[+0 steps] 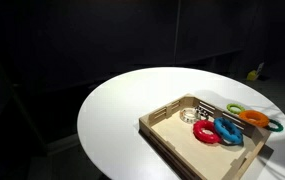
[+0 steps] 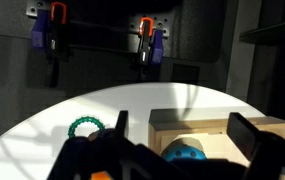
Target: Remove the blue ring from the wooden tray onto the table
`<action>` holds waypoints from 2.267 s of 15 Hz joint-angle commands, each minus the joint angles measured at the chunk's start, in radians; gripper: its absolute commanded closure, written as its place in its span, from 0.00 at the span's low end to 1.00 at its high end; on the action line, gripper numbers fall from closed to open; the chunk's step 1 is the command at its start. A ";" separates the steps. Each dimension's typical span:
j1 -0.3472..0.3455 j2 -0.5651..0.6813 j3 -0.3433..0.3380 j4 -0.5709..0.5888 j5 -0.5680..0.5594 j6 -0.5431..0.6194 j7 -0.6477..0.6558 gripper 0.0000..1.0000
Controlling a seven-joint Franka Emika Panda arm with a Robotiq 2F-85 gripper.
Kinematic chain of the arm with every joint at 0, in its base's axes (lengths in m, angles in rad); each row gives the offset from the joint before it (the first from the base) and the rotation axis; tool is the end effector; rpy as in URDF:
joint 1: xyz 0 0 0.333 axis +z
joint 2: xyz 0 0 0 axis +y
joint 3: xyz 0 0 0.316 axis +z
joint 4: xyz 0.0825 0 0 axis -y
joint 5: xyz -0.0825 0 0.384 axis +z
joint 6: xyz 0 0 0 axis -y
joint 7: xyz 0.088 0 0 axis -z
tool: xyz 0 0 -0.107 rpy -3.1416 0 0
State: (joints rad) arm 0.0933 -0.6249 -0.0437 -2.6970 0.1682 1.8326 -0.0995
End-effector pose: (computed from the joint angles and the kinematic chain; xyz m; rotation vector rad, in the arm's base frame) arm 0.3179 0.0302 0.4017 -2.9310 -0.1424 0.3495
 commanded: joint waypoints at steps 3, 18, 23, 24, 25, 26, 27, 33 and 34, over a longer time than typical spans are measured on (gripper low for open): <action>-0.013 0.000 0.012 0.002 0.006 -0.004 -0.006 0.00; 0.010 0.190 0.075 0.188 0.002 0.060 0.015 0.00; 0.027 0.307 0.137 0.262 -0.016 0.122 0.043 0.00; 0.032 0.328 0.150 0.265 -0.017 0.152 0.052 0.00; 0.036 0.346 0.161 0.261 -0.018 0.192 0.058 0.00; 0.040 0.363 0.173 0.258 -0.023 0.233 0.065 0.00; 0.044 0.379 0.182 0.256 -0.026 0.267 0.071 0.00; 0.059 0.414 0.187 0.234 -0.006 0.340 0.045 0.00; 0.059 0.415 0.186 0.234 -0.006 0.340 0.045 0.00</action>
State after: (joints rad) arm 0.1460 -0.2105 0.1491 -2.4642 0.1640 2.1741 -0.0560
